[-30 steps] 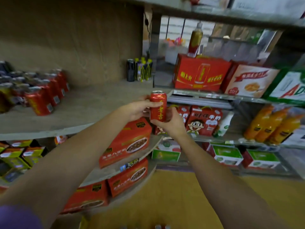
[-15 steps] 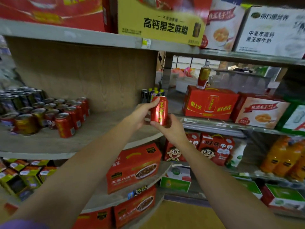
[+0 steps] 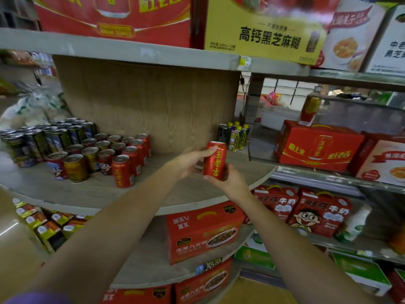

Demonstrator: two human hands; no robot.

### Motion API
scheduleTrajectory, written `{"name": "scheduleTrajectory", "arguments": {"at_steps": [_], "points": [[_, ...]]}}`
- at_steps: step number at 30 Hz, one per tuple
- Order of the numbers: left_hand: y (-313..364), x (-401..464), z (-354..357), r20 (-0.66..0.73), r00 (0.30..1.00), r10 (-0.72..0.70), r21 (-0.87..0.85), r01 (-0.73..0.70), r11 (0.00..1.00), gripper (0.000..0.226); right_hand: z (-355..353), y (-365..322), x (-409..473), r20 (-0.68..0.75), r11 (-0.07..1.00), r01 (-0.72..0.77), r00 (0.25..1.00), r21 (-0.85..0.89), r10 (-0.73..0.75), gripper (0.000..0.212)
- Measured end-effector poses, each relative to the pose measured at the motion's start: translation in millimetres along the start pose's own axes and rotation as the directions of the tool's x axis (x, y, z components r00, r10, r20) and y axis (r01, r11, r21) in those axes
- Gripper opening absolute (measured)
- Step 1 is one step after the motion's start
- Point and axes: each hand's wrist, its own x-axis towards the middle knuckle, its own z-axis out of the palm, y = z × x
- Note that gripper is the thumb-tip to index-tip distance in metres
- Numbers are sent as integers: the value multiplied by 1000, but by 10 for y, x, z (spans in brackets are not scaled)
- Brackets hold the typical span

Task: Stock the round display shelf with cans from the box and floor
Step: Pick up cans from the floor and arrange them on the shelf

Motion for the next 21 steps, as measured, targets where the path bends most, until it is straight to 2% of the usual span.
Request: {"name": "scheduleTrajectory", "arguments": {"at_steps": [1,3,7,11,13,18,21], "points": [[7,-10,-130,2,1000,8,-2,-8,1000,38,97,-53,50,11,1000,-6,1000,11,5,71],[20,-38,-395,6,1000,25,-4,-25,1000,48,304,-182,134,54,996,-24,998,83,20,69],[-29,-64,-903,34,998,58,118,-61,991,61,746,-347,341,133,975,-41,991,216,12,65],[-211,-34,-1335,55,997,48,235,-60,970,64,1192,-365,513,141,980,-96,987,176,71,68],[-348,-3,-1500,69,997,37,318,-57,946,65,1416,-392,553,121,987,-126,986,103,113,61],[-640,122,-1897,57,996,64,447,-83,891,62,1898,-427,743,85,975,-205,977,86,197,50],[-724,291,-2121,40,995,96,533,-103,840,61,2104,-444,881,45,967,-252,967,30,251,52]]}}
